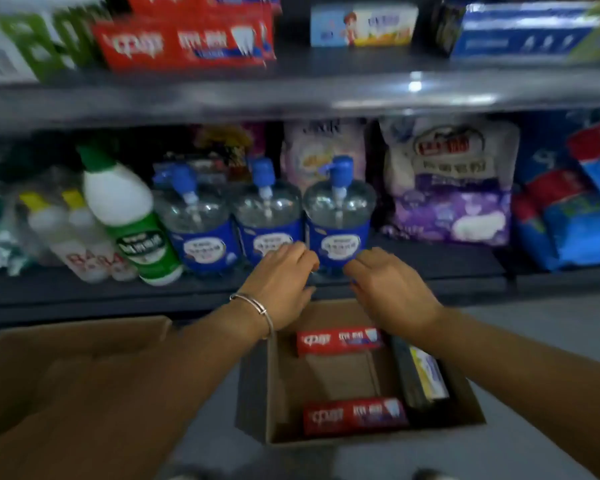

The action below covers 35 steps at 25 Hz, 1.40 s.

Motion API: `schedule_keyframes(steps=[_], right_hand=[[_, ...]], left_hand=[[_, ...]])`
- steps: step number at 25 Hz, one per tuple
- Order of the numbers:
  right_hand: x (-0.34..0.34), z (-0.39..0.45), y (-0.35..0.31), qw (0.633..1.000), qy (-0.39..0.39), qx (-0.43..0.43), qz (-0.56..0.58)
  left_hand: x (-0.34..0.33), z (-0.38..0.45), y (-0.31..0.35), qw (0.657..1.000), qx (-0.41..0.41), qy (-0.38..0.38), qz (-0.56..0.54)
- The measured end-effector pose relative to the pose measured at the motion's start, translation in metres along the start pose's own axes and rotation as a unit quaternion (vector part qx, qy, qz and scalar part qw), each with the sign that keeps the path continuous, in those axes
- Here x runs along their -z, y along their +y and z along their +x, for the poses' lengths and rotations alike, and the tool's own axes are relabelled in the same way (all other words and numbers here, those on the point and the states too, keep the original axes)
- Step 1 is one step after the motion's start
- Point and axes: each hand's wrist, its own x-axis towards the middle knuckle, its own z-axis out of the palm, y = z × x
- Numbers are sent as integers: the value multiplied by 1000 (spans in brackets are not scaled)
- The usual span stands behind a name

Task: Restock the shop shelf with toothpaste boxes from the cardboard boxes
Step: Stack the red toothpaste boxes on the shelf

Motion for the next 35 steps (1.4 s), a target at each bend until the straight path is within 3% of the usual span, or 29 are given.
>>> schedule_keyframes(steps=[4, 10, 15, 21, 29, 35], right_hand=[[-81, -70, 11, 988, -145, -45, 23], [-160, -91, 14, 955, -280, -80, 52], [-200, -79, 15, 933, -335, -103, 81], [-213, -72, 5, 927, -349, -135, 39], [-213, -81, 4, 911, -389, -135, 36], [-186, -79, 19, 905, -394, -145, 69]], left_hand=[[-101, -15, 27, 991, 32, -129, 4], [-196, -24, 35, 951, 42, -307, -10], [-230, -29, 39, 928, 5, -370, -40], [-252, -36, 37, 905, -38, -420, -46], [-255, -41, 46, 920, -109, -375, 23], [-232, -32, 32, 918, -71, -391, 14]])
